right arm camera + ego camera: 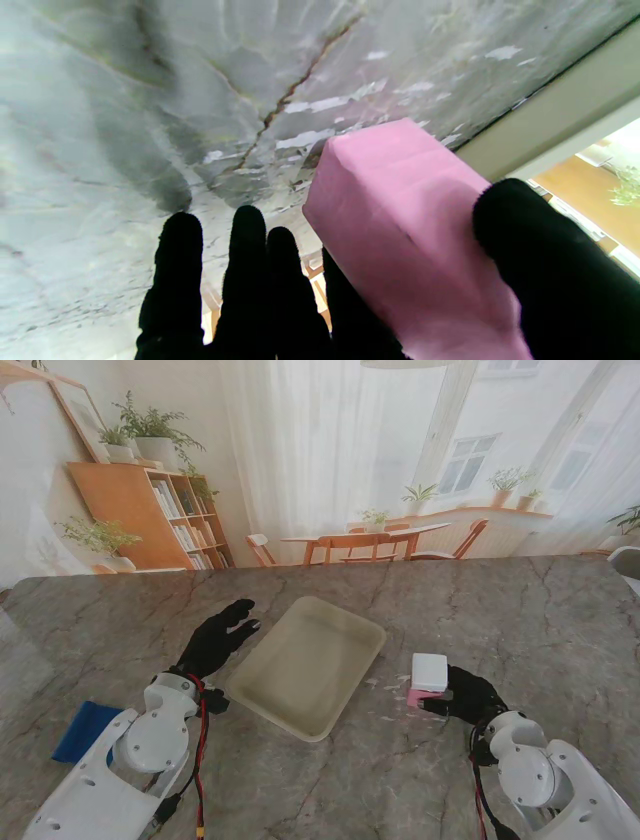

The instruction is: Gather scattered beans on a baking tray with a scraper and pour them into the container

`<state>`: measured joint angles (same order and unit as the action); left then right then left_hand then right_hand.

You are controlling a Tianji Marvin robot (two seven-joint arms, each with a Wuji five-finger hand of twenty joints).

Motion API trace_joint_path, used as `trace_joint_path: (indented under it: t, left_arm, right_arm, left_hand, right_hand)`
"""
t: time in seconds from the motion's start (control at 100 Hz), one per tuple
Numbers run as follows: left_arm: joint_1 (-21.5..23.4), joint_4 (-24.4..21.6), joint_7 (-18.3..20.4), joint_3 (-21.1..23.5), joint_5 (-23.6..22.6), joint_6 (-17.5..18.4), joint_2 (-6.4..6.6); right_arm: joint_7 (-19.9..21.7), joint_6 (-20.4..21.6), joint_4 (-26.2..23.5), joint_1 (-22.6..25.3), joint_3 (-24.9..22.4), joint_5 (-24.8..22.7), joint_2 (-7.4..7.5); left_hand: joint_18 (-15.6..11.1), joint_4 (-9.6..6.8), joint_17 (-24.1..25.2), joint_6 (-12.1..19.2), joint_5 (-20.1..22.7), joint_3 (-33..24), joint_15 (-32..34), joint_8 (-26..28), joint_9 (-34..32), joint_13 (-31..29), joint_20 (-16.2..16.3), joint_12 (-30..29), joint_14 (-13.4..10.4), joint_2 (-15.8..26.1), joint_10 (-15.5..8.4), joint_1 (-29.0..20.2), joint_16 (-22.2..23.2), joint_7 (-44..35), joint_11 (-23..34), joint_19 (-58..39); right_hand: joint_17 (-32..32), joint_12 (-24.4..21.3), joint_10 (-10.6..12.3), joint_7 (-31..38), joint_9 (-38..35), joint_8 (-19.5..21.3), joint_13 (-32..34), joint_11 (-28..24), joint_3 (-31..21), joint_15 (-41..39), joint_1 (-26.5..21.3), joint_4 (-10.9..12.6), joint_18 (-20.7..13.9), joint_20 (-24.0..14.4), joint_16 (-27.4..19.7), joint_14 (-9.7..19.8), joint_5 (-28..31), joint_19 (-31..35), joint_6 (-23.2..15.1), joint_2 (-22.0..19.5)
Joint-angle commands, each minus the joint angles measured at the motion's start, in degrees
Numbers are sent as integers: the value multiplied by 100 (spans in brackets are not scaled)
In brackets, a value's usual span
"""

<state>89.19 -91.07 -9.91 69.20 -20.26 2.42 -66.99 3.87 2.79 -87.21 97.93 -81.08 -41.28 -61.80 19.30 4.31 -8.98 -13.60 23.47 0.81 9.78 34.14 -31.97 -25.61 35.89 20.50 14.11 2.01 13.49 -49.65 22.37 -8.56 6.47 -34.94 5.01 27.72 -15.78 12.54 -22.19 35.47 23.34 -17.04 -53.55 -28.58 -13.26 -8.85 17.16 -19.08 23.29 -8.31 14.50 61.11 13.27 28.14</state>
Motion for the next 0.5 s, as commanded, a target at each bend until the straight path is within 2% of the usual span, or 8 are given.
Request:
trace_joint_path:
  t: [0.0, 0.11, 0.21, 0.35, 0.49]
  left_arm:
    - [8, 10, 8, -10, 34, 10, -24]
    - [12, 9, 8, -3, 35, 7, -23]
    - [12, 13, 13, 0, 43, 17, -23]
    - [10, 18, 29, 2, 47, 21, -20]
    - [16, 16, 34, 9, 55, 20, -19]
  right_arm:
    - [119, -44, 14, 56, -23, 33, 46]
    - [326, -86, -52, 43, -81, 13, 78]
    - [362, -145, -43, 5, -92, 61, 77]
    - [472, -128, -86, 21, -132, 42, 97]
    - [680, -107, -156, 41, -207, 84, 126]
  left_hand:
    - [62, -211, 23, 66, 138, 160, 67, 26, 108, -73, 162, 60, -2, 382, -35, -157, 51, -13, -67, 22]
    - [62, -212, 25, 63, 137, 160, 68, 26, 107, -78, 164, 60, -1, 379, -38, -158, 53, -13, -66, 22]
    - [64, -213, 26, 62, 143, 157, 66, 26, 105, -74, 165, 61, 0, 379, -35, -162, 53, -15, -66, 24]
    - [53, -213, 18, 61, 150, 153, 69, 27, 102, -82, 166, 62, 1, 380, -39, -175, 55, -18, -65, 24]
    - [55, -210, 21, 73, 152, 160, 69, 27, 108, -86, 166, 61, -12, 389, -57, -171, 56, -19, -67, 28]
  right_hand:
    - [-89, -46, -172, -195, 190, 84, -79, 162, 162, 76, 157, 205, 151, 80, -110, -509, -184, -104, 183, -92]
    - [-106, -34, -328, -428, 244, 73, -130, 284, 332, 108, 146, 230, 217, 80, -116, -554, -178, -165, 439, -230]
    - [-123, -29, -364, -463, 261, 88, -164, 310, 345, 113, 147, 234, 224, 78, -113, -572, -189, -179, 413, -233]
    - [-145, -29, -524, -604, 391, 123, -245, 424, 435, 154, 197, 231, 267, 72, -118, -634, -379, -244, 432, -315]
    - [-228, -27, -645, -851, 573, 167, -391, 555, 699, 239, 202, 256, 304, 51, -128, -711, -565, -362, 520, -499]
